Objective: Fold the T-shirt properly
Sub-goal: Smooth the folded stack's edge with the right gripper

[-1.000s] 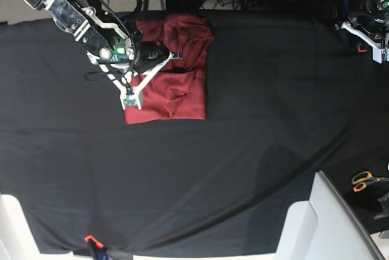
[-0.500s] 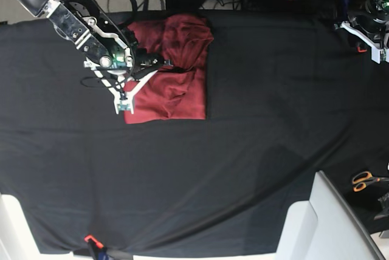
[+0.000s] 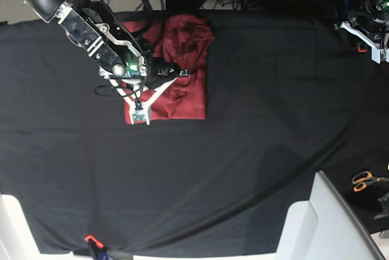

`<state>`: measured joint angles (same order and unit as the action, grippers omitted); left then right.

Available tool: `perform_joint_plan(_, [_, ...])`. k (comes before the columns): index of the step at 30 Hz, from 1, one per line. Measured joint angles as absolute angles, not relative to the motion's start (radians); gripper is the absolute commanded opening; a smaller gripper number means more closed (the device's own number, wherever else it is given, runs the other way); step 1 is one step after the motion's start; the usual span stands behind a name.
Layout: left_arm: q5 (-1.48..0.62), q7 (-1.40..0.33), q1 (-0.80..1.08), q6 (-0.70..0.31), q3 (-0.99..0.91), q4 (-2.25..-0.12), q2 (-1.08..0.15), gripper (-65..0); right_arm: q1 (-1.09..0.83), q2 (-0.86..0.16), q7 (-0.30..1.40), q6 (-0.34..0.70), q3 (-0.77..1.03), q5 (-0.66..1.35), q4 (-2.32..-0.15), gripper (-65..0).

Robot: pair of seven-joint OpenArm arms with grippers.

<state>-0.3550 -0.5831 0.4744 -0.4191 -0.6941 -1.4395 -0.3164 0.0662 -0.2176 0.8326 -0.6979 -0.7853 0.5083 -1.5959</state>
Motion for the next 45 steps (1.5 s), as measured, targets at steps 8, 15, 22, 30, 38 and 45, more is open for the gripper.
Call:
perform_joint_plan(8, [-0.355, -0.583, 0.474, -0.419, -0.694, -1.439, -0.316, -65.0, 0.093, -0.189, 0.825, -0.699, -0.783, 0.497, -1.508, -64.8])
perform_joint_plan(15, [-0.355, -0.583, 0.474, -0.419, -0.694, -1.439, -0.316, -65.0, 0.115, -0.117, 0.823, -0.662, -0.783, 0.501, -1.462, -64.8])
perform_joint_plan(22, [-0.355, -0.583, 0.474, -0.419, -0.694, -1.439, -0.316, -65.0, 0.146, -0.084, 0.823, -0.665, -0.783, 0.5, -1.449, -64.8])
perform_joint_plan(30, [-0.355, -0.583, 0.474, -0.419, -0.694, -1.439, -0.316, -65.0, 0.191, -0.067, 0.822, -0.665, -0.783, 0.497, -1.448, -64.8])
perform_joint_plan(38, [-0.355, -0.583, 0.474, -0.419, -0.694, -1.439, -0.316, -65.0, 0.237, -0.009, 0.836, -0.666, -0.783, 0.5, -1.419, -64.8])
perform_joint_plan(45, [-0.347, -0.583, 0.475, -0.418, -0.694, -1.439, -0.316, -65.0, 0.16, -0.136, 0.865, -0.679, -0.776, 0.493, -1.485, -64.8])
